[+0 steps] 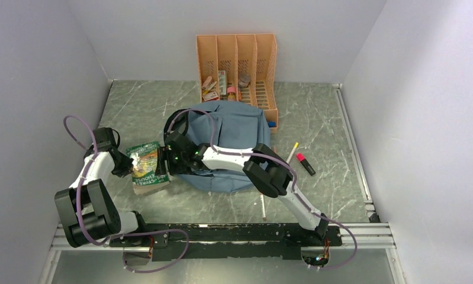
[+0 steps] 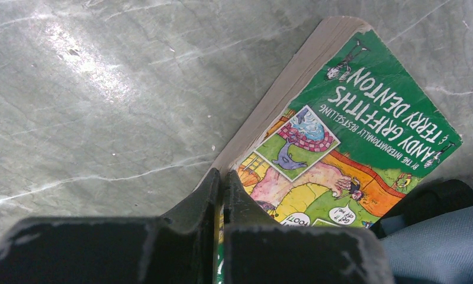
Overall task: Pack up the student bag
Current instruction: Pick up the book from the center of the board.
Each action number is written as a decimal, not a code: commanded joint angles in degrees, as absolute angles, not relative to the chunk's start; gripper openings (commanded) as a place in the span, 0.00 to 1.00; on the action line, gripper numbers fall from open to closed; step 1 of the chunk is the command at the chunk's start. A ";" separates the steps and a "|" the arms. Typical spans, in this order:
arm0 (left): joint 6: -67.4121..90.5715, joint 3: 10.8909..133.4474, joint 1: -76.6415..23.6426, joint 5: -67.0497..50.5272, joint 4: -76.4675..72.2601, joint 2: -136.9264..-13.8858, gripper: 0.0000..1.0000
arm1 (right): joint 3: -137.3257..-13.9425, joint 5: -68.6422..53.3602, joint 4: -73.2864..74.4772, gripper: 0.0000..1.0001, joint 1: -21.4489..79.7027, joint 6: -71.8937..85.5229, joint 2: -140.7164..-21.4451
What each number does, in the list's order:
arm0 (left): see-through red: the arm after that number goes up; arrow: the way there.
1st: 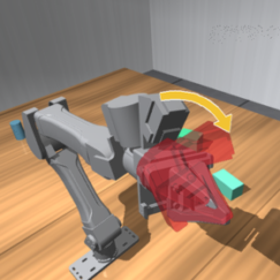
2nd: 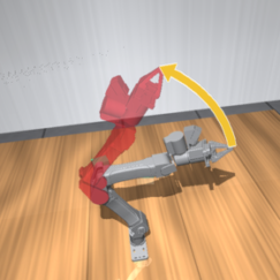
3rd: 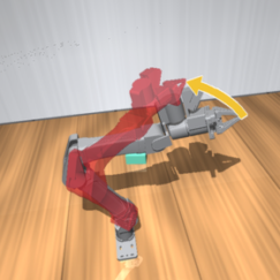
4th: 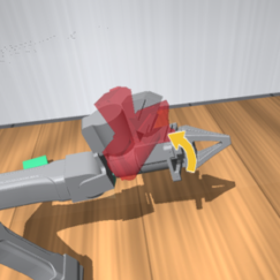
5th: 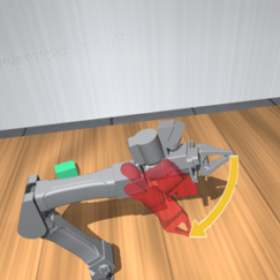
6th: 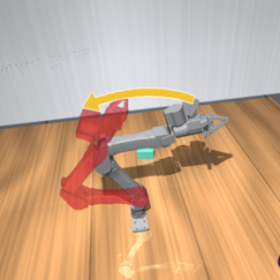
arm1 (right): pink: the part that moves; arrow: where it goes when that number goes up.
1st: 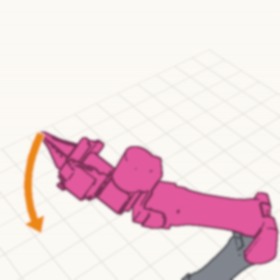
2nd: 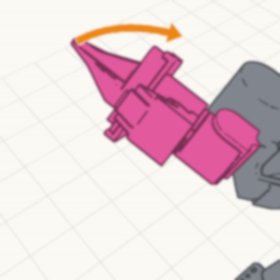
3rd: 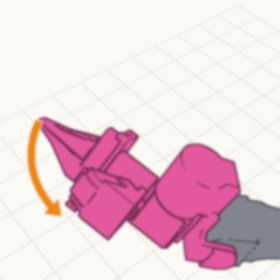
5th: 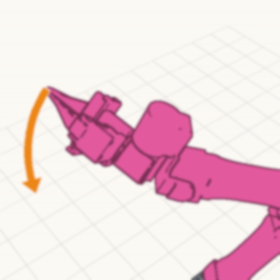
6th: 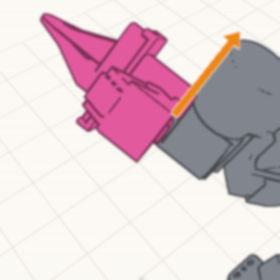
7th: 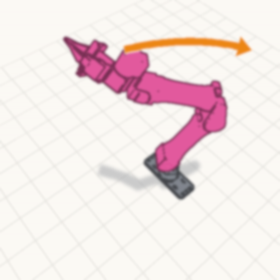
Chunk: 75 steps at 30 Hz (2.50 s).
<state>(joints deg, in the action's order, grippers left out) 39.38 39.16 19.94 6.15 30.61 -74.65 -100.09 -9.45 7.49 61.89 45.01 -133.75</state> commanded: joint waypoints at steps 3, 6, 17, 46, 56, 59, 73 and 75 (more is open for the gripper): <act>38.20 36.83 21.01 6.73 29.99 -76.88 0.05 | -96.07 -14.03 6.21 0.68 59.46 52.64 -136.78; 38.09 36.74 21.05 6.56 29.90 -76.81 0.05 | -93.54 -14.89 3.75 0.69 57.85 57.05 -136.86; 37.38 35.86 20.92 3.13 28.29 -78.06 0.05 | -95.44 -18.50 1.82 0.70 57.04 63.72 -140.73; 34.23 35.24 20.11 -4.46 24.79 -79.82 0.05 | -100.45 -29.50 -15.40 0.58 57.98 62.60 -144.72; 34.20 34.93 19.66 -5.70 24.52 -79.21 0.05 | -99.62 -26.92 -16.39 0.39 57.89 65.31 -145.09; 33.42 35.70 19.62 -6.99 24.59 -78.87 0.06 | -98.17 -25.79 -17.19 0.25 57.88 62.00 -142.97; 31.74 53.68 19.63 -0.09 38.83 -68.79 0.80 | -90.31 -22.52 -18.55 0.00 57.57 48.41 -129.51; 31.91 56.22 19.60 -0.09 40.29 -67.68 0.82 | -90.44 -22.36 -17.33 0.00 57.44 46.56 -127.90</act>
<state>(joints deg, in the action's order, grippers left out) 31.55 51.18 19.77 -1.58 34.89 -70.67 -90.39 -22.68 -17.65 57.34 52.77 -133.38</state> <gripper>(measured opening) 0.799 0.305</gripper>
